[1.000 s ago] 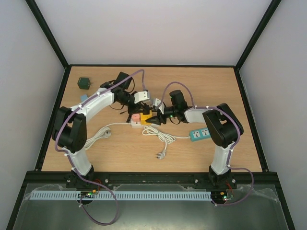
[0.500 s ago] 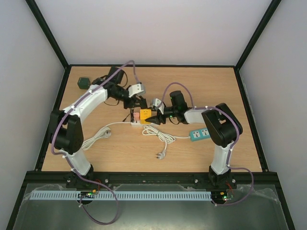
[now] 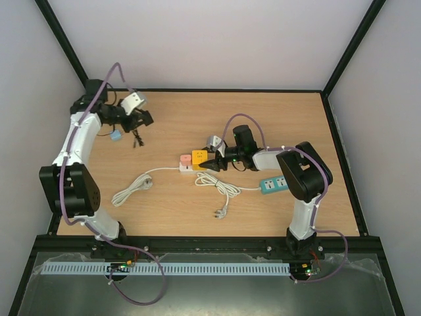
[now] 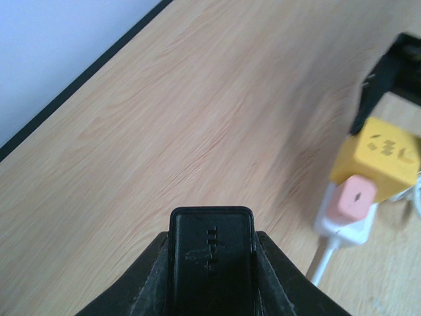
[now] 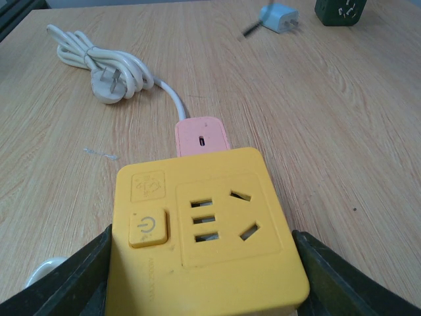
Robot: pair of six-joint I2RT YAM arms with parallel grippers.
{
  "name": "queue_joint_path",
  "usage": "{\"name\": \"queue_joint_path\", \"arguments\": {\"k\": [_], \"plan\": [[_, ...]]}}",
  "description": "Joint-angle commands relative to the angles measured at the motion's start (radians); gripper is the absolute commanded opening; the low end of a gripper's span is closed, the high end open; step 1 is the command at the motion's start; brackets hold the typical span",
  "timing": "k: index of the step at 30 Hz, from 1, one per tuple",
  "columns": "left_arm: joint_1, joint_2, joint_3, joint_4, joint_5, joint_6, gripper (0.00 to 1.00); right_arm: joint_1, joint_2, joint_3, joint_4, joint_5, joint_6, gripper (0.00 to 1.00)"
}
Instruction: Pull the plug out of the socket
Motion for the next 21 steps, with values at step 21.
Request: {"name": "queue_joint_path", "arguments": {"k": [21], "plan": [[0.103, -0.076, -0.276, 0.365, -0.595, -0.061, 0.15, 0.007, 0.065, -0.031, -0.079, 0.108, -0.008, 0.29]]}}
